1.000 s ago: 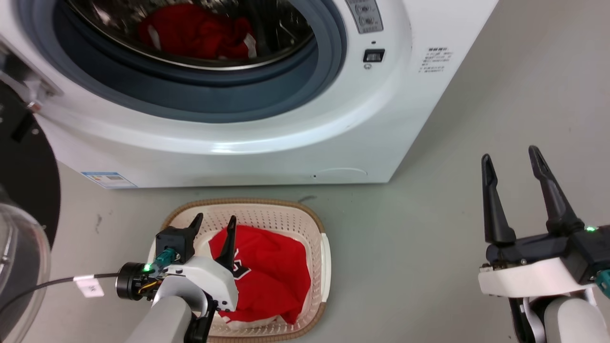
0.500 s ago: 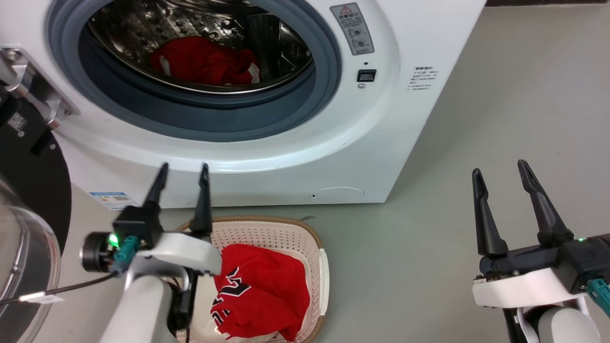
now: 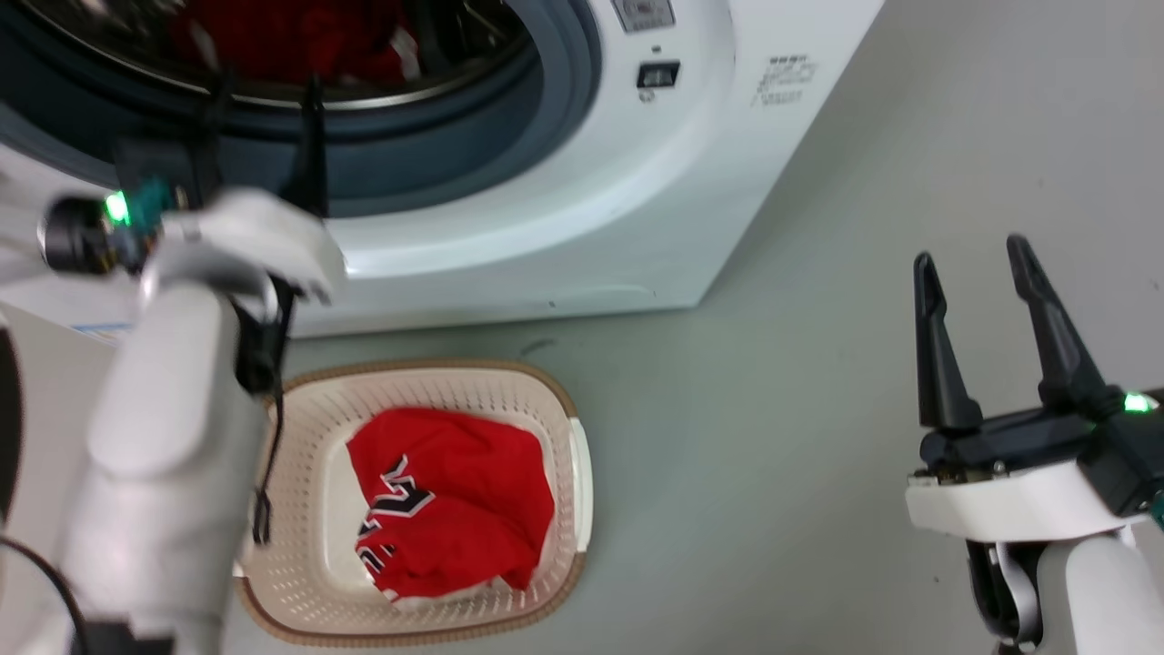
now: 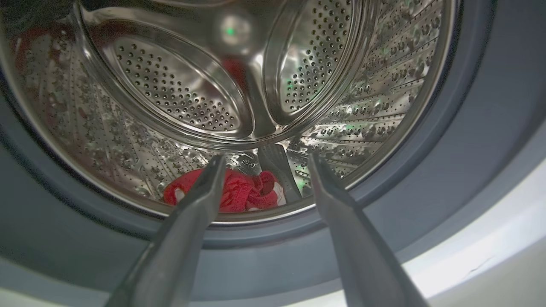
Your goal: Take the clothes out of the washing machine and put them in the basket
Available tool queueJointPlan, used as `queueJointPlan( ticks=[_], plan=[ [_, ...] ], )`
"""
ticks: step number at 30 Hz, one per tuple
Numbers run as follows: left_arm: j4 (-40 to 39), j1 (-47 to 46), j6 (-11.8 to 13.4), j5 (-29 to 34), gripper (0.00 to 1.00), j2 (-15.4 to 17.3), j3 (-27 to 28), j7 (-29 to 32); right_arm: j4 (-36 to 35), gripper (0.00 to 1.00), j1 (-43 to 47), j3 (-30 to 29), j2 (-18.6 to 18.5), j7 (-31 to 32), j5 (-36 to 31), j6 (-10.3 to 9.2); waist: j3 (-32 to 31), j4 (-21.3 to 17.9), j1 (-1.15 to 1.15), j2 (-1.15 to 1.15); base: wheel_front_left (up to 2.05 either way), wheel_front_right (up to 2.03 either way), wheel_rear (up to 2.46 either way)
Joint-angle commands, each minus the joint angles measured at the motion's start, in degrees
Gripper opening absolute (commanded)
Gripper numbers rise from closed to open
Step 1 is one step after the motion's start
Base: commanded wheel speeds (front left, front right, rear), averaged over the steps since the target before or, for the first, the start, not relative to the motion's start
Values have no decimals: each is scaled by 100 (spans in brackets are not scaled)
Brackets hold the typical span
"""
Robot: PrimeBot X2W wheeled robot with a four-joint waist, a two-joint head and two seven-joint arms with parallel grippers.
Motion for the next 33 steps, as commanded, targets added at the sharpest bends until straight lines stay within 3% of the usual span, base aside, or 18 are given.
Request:
queueJointPlan(
  ticks=[1,13,21,33],
  plan=[
    [342,-489,-93,51,100,179,-31,217,-52,100,-178,26,6,-14,78,-4,464,-202,0,0,0,0,0],
    [2167,-3175,-509,189,100,673,-539,1366,-205,100,-703,-10,8,-14,357,-4,1633,-654,0,0,0,0,0],
    [2949,-4503,-548,49,100,904,-833,2572,-321,100,-900,28,7,-14,502,-5,2165,-830,0,0,0,0,0],
    [3354,-5547,-551,-378,100,1388,-1574,4369,-422,100,-891,134,7,-14,746,-4,2595,-1133,0,0,0,0,0]
  ],
)
